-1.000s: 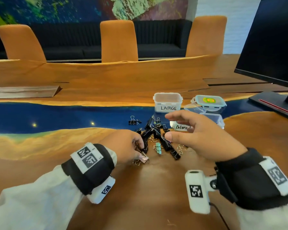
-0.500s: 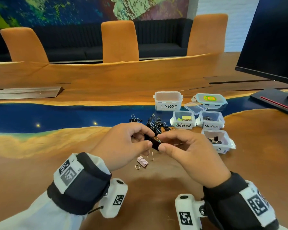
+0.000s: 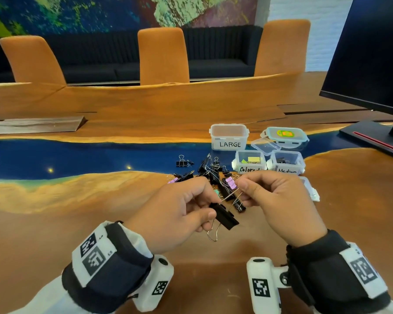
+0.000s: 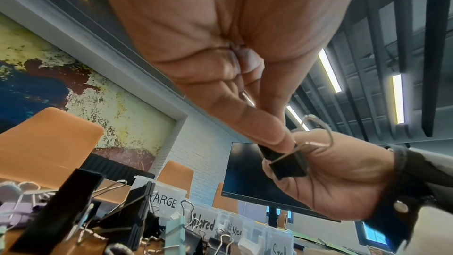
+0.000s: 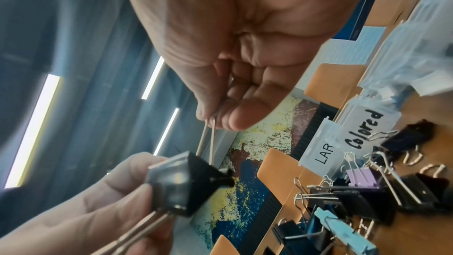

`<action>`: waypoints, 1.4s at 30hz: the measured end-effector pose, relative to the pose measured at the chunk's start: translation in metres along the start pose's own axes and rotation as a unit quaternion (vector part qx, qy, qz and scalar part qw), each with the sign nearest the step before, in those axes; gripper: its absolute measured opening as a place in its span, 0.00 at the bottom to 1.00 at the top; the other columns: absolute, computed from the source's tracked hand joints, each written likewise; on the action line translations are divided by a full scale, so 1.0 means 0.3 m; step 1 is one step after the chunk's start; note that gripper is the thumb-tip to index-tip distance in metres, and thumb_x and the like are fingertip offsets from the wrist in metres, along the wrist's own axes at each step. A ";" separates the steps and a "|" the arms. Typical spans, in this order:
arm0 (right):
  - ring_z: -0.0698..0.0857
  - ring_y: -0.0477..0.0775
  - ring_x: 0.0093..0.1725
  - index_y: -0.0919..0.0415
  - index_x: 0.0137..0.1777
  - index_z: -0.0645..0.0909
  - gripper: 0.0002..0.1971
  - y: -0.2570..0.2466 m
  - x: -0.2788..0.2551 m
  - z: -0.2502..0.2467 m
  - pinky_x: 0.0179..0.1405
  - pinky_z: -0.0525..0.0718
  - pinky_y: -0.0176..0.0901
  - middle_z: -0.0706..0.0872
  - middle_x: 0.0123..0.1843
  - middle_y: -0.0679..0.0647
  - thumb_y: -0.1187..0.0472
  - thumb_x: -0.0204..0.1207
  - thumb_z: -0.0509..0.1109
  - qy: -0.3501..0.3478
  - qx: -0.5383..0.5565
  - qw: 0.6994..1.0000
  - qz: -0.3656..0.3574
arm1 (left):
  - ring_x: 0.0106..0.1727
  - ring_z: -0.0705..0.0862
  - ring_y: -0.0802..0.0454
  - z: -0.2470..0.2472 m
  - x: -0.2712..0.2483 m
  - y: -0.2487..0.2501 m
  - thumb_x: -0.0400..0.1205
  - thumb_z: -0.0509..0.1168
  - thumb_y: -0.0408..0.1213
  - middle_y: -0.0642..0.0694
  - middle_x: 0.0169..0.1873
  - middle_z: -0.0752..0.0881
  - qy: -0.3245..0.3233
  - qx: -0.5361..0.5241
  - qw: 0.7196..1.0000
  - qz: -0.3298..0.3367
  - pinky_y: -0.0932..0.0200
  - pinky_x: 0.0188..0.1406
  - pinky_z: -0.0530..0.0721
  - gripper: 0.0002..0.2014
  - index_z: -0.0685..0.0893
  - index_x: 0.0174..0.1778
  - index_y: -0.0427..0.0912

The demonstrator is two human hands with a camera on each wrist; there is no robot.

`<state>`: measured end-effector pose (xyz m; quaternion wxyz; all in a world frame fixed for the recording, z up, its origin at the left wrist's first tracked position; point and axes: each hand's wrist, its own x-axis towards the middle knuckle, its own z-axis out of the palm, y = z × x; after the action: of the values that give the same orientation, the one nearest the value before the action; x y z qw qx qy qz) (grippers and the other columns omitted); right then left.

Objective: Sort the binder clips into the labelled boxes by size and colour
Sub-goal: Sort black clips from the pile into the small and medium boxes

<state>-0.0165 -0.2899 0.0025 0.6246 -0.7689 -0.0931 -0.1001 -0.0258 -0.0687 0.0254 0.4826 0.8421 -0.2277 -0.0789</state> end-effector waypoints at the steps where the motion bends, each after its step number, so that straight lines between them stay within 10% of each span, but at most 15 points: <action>1: 0.89 0.54 0.37 0.53 0.45 0.91 0.06 0.003 -0.001 0.002 0.40 0.92 0.46 0.91 0.38 0.56 0.63 0.79 0.73 -0.003 0.000 1.000 0.004 | 0.37 0.91 0.48 -0.001 -0.002 -0.002 0.83 0.69 0.26 0.42 0.37 0.89 -0.002 -0.002 1.000 0.003 0.52 0.43 0.92 0.08 0.85 0.51 0.44; 11: 0.87 0.50 0.36 0.53 0.42 0.93 0.09 0.040 0.024 0.022 0.41 0.88 0.50 0.90 0.37 0.54 0.64 0.79 0.73 -0.022 0.085 0.992 0.086 | 0.38 0.91 0.48 -0.024 -0.014 0.001 0.82 0.69 0.22 0.41 0.39 0.88 -0.017 -0.063 0.998 0.020 0.56 0.43 0.90 0.12 0.86 0.50 0.45; 21: 0.91 0.60 0.45 0.55 0.48 0.87 0.20 -0.040 -0.009 0.062 0.46 0.88 0.58 0.93 0.41 0.56 0.40 0.66 0.73 -0.083 0.025 0.994 0.065 | 0.35 0.92 0.47 -0.026 0.025 -0.004 0.81 0.71 0.23 0.39 0.36 0.90 0.159 -0.158 0.975 -0.015 0.58 0.35 0.90 0.08 0.82 0.51 0.37; 27: 0.90 0.50 0.38 0.59 0.46 0.87 0.05 -0.045 -0.020 0.105 0.37 0.86 0.42 0.93 0.37 0.53 0.58 0.80 0.73 -0.115 0.009 0.991 0.062 | 0.35 0.92 0.46 -0.008 0.030 0.006 0.79 0.75 0.30 0.40 0.36 0.90 0.150 -0.137 0.978 -0.036 0.56 0.34 0.91 0.09 0.82 0.51 0.38; 34: 0.83 0.44 0.30 0.55 0.38 0.87 0.11 -0.051 -0.020 0.091 0.36 0.81 0.40 0.89 0.30 0.51 0.58 0.83 0.70 -0.092 -0.034 0.994 0.052 | 0.46 0.83 0.56 -0.026 0.023 -0.020 0.70 0.82 0.50 0.60 0.45 0.80 0.168 0.174 0.970 0.038 0.65 0.39 0.82 0.19 0.84 0.54 0.60; 42: 0.77 0.42 0.27 0.58 0.33 0.82 0.16 -0.059 -0.022 0.089 0.33 0.78 0.36 0.86 0.30 0.54 0.53 0.82 0.70 -0.093 -0.156 0.983 0.018 | 0.41 0.89 0.61 -0.007 0.025 -0.021 0.77 0.78 0.37 0.58 0.39 0.91 0.193 0.063 0.979 -0.001 0.71 0.41 0.84 0.11 0.90 0.52 0.57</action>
<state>-0.0266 -0.2604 0.0121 0.4872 -0.8645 -0.1204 -0.0299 -0.0166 -0.0678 0.0219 0.4635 0.8703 -0.1341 0.0990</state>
